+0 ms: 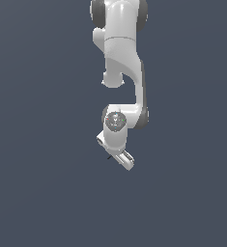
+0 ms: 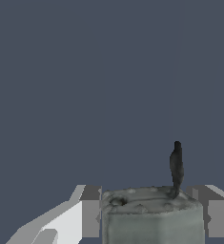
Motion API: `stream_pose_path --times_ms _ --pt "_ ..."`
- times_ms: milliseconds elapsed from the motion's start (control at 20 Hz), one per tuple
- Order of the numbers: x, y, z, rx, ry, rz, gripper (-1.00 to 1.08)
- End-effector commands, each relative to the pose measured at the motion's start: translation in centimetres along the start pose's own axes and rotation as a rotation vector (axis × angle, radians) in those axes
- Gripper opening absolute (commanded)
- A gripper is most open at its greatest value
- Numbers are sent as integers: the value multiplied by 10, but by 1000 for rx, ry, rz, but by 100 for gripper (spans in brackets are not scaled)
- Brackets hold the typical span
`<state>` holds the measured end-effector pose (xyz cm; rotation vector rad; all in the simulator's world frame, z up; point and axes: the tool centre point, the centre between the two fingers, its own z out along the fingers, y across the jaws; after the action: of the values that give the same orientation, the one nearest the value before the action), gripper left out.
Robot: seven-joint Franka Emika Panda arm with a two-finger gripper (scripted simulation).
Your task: Pick up the object and move it to a goal position.
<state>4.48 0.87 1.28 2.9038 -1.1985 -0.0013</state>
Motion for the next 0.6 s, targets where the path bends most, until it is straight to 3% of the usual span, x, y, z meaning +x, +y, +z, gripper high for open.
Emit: stream_pose_path --times_ms 0,550 --pt "0 -2 -2 1 1 0 -100" --pt "-13 -47 -49 0 1 0 -100"
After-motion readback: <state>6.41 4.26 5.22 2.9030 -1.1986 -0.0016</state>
